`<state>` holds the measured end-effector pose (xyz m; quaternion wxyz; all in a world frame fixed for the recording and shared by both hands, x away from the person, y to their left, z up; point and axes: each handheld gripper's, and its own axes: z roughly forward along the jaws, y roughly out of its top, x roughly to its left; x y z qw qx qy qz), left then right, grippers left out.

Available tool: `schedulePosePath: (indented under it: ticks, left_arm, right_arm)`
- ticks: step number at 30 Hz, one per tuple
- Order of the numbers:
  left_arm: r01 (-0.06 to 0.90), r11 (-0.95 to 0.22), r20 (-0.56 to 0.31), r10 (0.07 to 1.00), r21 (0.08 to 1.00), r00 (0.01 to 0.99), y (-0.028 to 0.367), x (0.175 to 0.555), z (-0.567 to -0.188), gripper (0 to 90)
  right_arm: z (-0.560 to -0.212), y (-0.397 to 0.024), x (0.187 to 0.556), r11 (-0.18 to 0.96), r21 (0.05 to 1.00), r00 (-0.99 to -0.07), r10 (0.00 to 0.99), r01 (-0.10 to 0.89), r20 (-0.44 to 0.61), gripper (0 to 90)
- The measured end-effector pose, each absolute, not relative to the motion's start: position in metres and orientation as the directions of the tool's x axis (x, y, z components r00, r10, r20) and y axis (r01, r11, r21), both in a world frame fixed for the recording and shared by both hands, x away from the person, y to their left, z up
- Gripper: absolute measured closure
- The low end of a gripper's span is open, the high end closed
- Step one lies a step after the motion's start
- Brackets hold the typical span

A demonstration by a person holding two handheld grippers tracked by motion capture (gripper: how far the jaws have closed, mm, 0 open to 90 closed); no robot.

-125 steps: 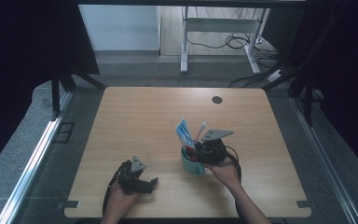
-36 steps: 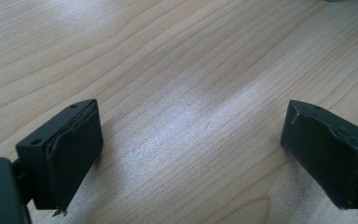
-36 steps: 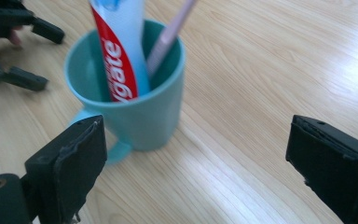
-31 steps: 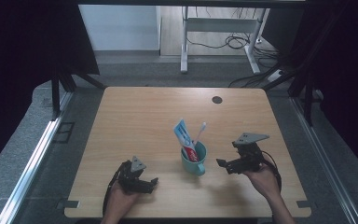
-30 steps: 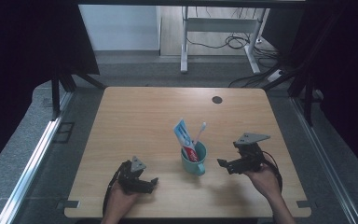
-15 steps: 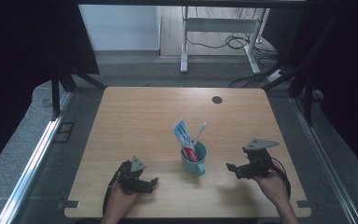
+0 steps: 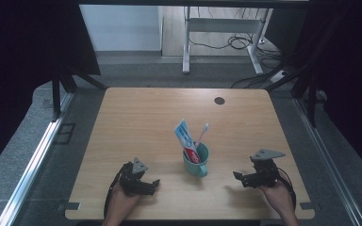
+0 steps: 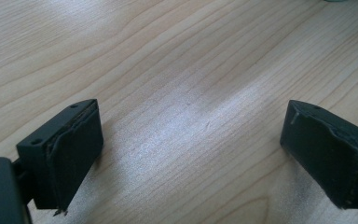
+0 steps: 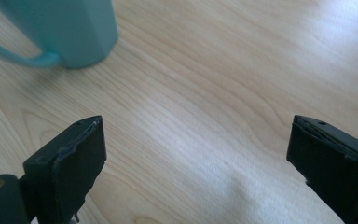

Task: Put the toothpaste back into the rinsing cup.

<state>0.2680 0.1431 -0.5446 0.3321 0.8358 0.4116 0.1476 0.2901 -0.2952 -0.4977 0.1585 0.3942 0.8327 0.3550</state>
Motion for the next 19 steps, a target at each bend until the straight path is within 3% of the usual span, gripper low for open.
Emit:
schedulePosePath:
  ticks: [19]
  left_arm:
    - [0.59, -0.441, -0.026, 0.786, 0.676, 0.618, 0.143, 0.268, -0.545, 5.6]
  right_arm:
    - [-0.543, -0.303, 0.282, 0.427, 0.707, -0.608, 0.794, 0.563, 0.004, 2.4]
